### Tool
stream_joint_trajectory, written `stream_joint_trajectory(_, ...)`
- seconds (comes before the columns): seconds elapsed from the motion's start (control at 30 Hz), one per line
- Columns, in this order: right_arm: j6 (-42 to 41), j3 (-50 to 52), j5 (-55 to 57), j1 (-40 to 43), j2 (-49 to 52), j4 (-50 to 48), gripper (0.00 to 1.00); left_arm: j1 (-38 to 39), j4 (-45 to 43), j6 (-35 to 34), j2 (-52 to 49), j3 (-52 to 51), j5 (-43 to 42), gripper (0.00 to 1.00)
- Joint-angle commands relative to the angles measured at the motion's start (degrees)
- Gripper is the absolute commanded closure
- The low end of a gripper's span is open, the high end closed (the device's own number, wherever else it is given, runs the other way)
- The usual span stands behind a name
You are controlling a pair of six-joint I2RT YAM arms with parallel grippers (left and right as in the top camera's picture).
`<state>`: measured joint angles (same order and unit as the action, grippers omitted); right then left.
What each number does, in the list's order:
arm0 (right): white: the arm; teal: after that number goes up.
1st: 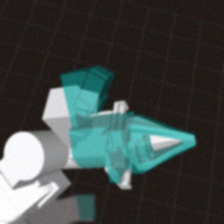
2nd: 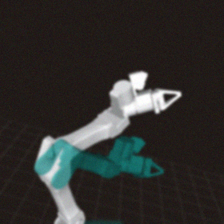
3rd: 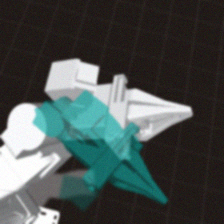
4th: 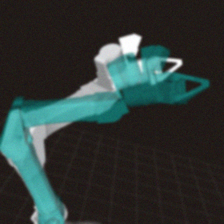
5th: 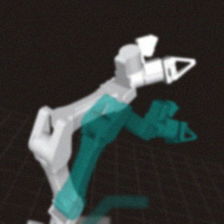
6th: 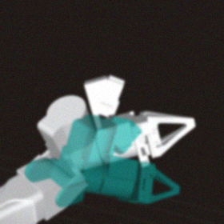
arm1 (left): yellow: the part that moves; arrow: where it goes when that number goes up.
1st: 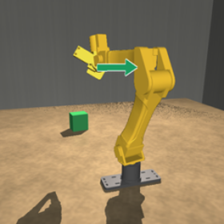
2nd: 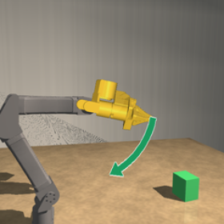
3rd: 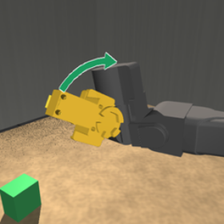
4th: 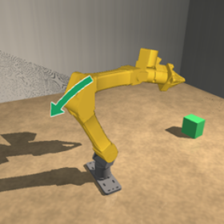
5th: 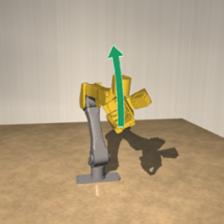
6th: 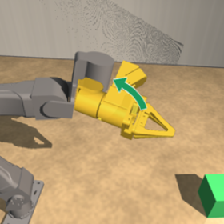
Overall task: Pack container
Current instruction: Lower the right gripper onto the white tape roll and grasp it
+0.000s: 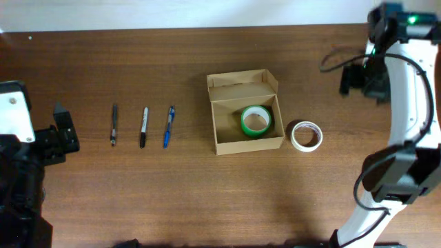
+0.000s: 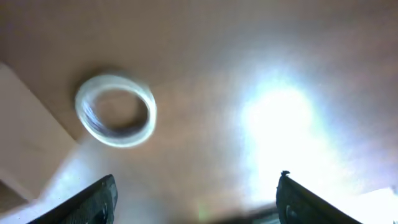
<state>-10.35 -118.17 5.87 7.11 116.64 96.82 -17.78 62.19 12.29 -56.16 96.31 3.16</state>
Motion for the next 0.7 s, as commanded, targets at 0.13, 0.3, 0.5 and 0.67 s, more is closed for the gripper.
stream_joint_trajectory(0.13, -1.0, 18.4, -5.5, -8.4, -3.8, -3.9, 0.19, 0.3, 0.3, 0.9, -0.4, 0.1, -0.9, 0.01)
stream_joint_trajectory(0.3, -4.6, 25.1, -7.7, -12.9, -10.6, -4.0, 0.19, 0.3, 0.4, 1.1, -0.4, 0.1, -0.9, 0.01)
stream_joint_trajectory(0.5, -10.9, 37.2, -10.1, -15.7, -24.6, -6.8, 0.19, 0.3, 0.4, 1.1, -0.6, 0.1, -0.9, 0.01)
stream_joint_trajectory(0.67, -13.5, 49.4, -9.1, -15.7, -34.8, -13.4, 0.19, 0.3, 0.4, 1.1, -1.1, 0.1, -0.9, 0.01)
